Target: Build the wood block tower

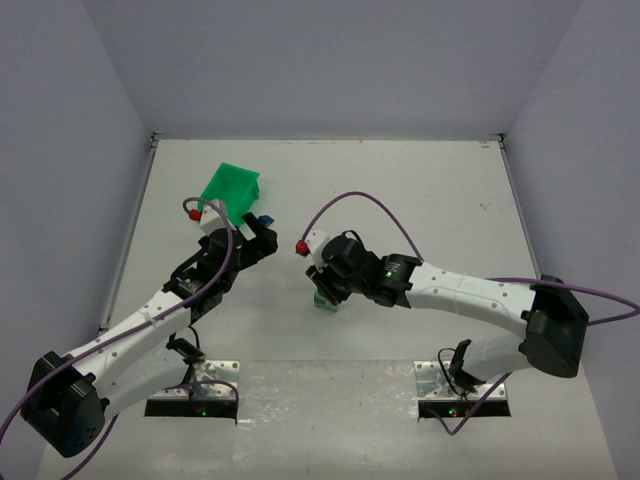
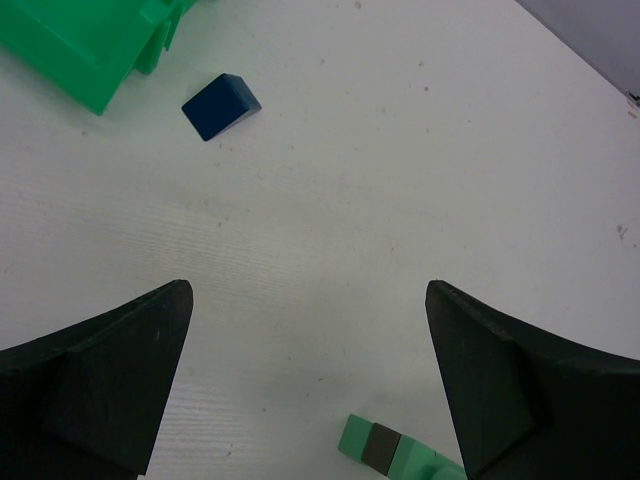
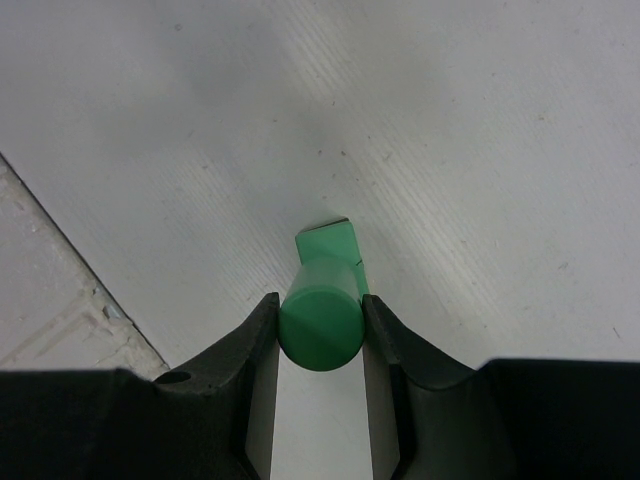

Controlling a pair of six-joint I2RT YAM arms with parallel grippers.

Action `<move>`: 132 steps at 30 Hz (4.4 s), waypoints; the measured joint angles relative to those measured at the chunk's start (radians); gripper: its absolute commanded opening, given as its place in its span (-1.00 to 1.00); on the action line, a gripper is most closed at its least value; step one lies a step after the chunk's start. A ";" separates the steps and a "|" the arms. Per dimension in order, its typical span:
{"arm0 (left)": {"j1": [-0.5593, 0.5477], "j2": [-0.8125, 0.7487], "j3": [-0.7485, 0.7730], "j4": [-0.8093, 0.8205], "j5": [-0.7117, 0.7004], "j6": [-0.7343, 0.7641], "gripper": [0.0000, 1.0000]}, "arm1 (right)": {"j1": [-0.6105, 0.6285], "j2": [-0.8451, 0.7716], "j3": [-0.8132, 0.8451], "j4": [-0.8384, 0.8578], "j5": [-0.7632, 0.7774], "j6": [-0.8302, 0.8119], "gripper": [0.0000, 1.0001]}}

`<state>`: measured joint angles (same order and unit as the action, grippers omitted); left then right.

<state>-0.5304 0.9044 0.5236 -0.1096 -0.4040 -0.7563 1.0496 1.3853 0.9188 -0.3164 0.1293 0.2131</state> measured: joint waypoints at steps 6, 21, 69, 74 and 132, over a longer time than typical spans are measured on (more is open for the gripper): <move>0.000 0.000 0.000 0.000 0.003 0.000 1.00 | 0.000 0.003 0.000 0.000 0.005 0.000 -0.53; 0.000 0.008 0.000 0.000 0.006 0.005 1.00 | 0.000 0.016 0.000 0.000 0.023 -0.001 -0.49; 0.000 0.014 0.000 0.001 0.035 0.038 1.00 | 0.000 0.030 0.017 -0.036 0.030 -0.003 0.33; 0.000 0.017 0.000 0.001 0.036 0.042 1.00 | 0.000 0.027 0.017 -0.061 0.037 -0.017 0.33; 0.010 0.234 0.165 -0.029 0.046 0.160 1.00 | 0.000 -0.211 -0.046 -0.073 -0.062 -0.067 0.97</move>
<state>-0.5203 1.1386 0.6886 -0.1390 -0.3581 -0.5958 1.0496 1.1747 0.8725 -0.3894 0.0672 0.1456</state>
